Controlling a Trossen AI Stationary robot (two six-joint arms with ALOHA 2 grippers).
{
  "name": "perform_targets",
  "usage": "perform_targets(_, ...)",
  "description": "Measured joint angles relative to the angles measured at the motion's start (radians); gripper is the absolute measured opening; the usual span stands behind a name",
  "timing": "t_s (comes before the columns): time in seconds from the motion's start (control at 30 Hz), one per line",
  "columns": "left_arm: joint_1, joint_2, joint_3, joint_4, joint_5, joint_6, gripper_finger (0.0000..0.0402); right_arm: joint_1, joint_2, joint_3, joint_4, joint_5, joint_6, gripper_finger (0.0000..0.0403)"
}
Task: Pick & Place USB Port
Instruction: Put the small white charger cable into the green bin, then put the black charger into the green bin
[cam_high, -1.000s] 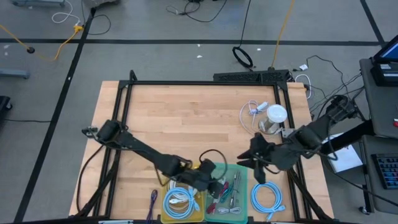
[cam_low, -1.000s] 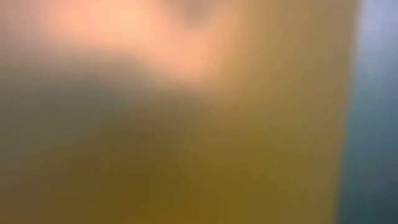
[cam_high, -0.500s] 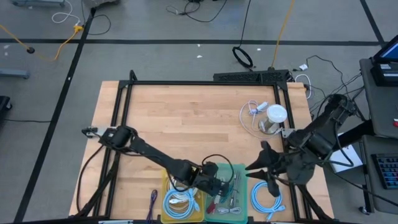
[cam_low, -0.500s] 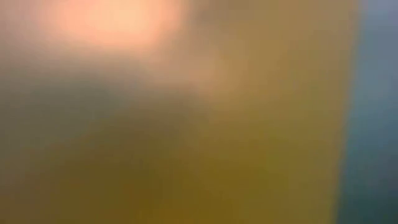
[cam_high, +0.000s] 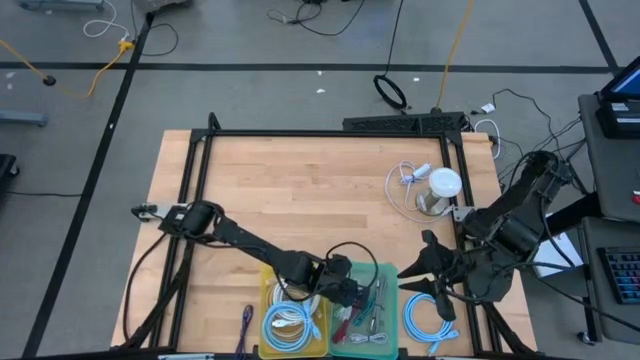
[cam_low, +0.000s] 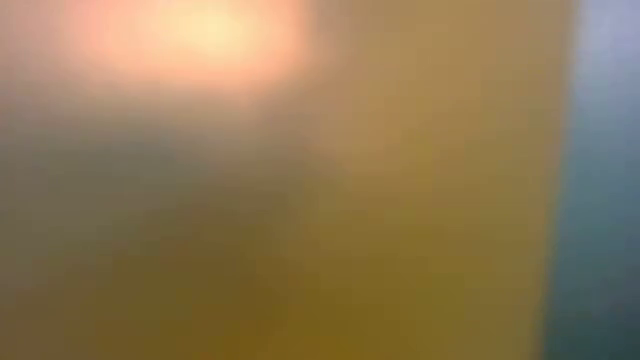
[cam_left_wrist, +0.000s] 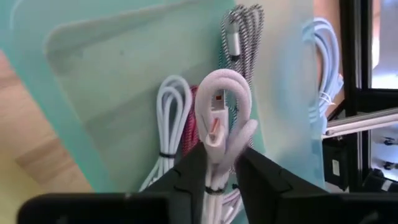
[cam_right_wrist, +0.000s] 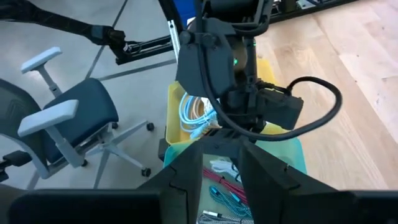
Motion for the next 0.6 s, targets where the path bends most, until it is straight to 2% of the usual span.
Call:
perform_targets(0.17, 0.009, 0.000, 0.000, 0.025, 0.015, 0.032, 0.0112, 0.000, 0.000, 0.000, 0.000, -0.001, -0.003, 0.0093)
perform_targets(0.4, 0.013, 0.000, 0.000, 0.044, 0.031, 0.055, 0.0116, 0.000, 0.000, 0.000, 0.000, -0.004, -0.016, 0.0093)
perform_targets(0.6, 0.011, -0.065, -0.001, 0.029, 0.032, 0.188, 0.0117, 0.000, 0.000, 0.000, 0.014, -0.008, -0.022, 0.0093)
